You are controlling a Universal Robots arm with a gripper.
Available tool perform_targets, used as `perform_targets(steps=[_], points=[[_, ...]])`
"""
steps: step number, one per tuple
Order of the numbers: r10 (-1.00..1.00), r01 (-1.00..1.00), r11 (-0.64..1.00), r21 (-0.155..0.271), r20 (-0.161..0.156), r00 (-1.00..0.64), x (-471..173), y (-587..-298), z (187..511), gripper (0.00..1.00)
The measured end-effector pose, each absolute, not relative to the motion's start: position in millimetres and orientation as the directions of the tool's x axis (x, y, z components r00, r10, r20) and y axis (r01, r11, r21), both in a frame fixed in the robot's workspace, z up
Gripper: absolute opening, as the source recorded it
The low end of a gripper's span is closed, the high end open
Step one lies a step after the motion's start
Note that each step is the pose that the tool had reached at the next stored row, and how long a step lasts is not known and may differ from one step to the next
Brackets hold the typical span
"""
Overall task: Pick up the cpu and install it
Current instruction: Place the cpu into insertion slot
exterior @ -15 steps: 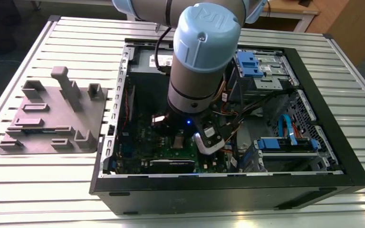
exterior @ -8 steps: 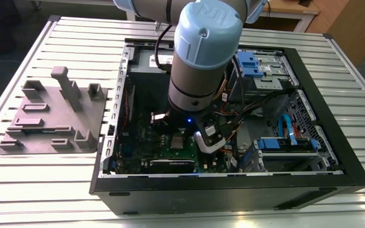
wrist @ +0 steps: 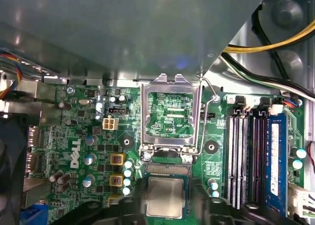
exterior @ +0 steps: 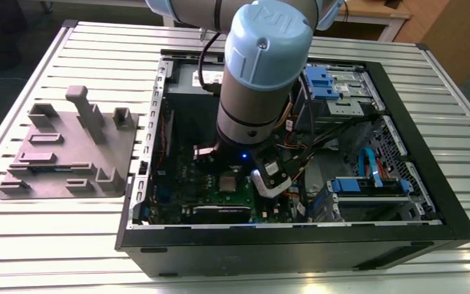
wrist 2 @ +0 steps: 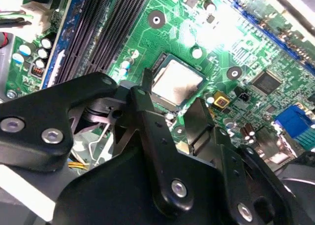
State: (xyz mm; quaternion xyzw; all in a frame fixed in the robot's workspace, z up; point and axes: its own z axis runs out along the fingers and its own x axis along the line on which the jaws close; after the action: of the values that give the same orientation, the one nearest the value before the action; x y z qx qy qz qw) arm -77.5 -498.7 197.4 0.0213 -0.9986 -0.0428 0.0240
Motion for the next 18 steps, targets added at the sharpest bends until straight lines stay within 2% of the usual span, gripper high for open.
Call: perform_targets(steps=[1, 16, 18], points=[[-0.046, -0.042, 0.995, 0.086, 0.046, -0.998, -77.5, -498.8, 196.4, 0.53], [-0.046, -0.042, 0.995, 0.086, 0.046, -0.998, -77.5, -501.7, 186.5, 0.53], [-0.046, -0.042, 0.995, 0.086, 0.046, -0.998, -77.3, -501.7, 186.7, 0.47]])
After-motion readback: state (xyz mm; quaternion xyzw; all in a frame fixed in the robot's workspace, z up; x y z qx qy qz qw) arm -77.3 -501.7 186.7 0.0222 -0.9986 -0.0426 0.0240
